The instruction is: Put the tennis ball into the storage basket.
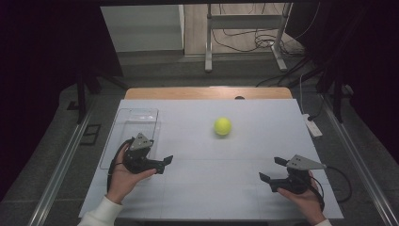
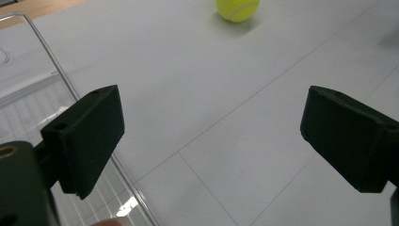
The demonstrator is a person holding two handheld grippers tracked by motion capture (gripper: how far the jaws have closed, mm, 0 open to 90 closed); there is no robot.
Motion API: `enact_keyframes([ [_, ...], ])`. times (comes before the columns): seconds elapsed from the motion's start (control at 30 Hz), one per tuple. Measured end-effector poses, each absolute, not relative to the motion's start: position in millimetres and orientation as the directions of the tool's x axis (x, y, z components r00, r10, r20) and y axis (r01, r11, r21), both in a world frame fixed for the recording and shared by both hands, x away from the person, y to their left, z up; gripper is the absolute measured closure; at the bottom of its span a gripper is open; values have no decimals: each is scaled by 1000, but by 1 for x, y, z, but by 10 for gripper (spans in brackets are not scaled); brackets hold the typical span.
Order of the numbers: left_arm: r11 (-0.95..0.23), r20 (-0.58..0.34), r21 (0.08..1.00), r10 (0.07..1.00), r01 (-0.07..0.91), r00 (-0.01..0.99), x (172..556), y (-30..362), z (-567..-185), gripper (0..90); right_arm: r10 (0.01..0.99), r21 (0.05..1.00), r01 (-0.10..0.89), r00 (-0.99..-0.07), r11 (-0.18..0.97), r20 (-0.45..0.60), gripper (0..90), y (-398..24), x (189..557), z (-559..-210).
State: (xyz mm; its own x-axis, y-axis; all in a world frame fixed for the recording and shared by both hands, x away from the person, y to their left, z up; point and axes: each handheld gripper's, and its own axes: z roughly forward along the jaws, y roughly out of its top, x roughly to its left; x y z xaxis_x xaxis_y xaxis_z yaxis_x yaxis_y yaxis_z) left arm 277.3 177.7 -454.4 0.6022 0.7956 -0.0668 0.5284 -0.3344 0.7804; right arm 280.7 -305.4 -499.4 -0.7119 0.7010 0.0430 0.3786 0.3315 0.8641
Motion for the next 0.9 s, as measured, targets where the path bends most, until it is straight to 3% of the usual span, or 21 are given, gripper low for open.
enact_keyframes([
  [0.9, -372, -55, 773, 768, 514, 638, 297, 156, -447, 84, 698, 862, 377, -715, 339, 38, 120, -305, 280, -500],
])
